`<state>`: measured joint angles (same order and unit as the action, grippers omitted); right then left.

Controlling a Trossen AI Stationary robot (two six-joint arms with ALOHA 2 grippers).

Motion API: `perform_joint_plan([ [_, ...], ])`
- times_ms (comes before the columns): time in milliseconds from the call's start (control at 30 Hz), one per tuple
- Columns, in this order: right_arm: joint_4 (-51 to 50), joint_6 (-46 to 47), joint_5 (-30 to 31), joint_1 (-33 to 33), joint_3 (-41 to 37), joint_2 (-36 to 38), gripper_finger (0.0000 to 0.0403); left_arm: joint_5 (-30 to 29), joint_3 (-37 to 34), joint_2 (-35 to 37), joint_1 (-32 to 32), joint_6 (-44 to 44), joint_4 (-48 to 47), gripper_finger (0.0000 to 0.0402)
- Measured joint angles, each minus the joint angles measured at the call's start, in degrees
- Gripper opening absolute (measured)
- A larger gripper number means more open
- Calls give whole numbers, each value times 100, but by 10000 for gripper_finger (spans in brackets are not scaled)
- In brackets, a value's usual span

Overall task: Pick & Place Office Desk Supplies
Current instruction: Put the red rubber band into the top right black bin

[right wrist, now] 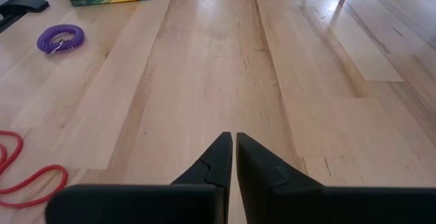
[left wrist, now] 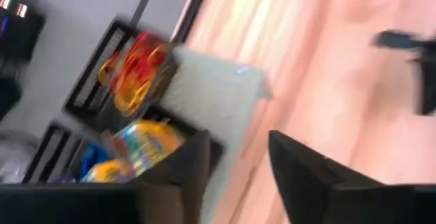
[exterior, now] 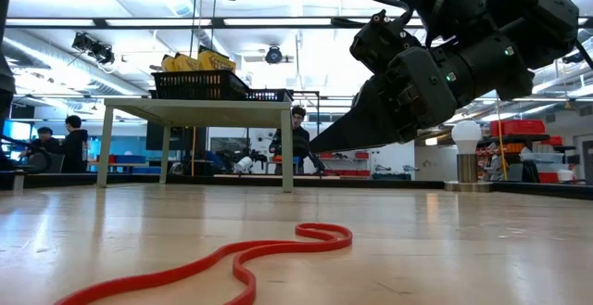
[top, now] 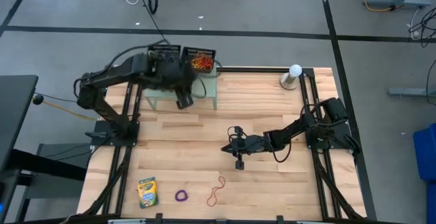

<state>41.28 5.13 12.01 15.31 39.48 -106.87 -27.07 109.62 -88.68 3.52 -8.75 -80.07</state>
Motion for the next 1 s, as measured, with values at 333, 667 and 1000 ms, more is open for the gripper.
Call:
perform_joint_plan([
  [333, 0, -1, 75, 60, 0, -2, 29, -134, -537, 141, -1409, 305, 986, 59],
  [667, -9, -3, 137, 76, -2, -2, 29, 660, -4218, 1242, -1633, 1033, 4540, 54],
  [1000, -2, -3, 136, 74, -2, -2, 29, 1100, -7430, 2234, -1669, 1184, 9084, 54],
])
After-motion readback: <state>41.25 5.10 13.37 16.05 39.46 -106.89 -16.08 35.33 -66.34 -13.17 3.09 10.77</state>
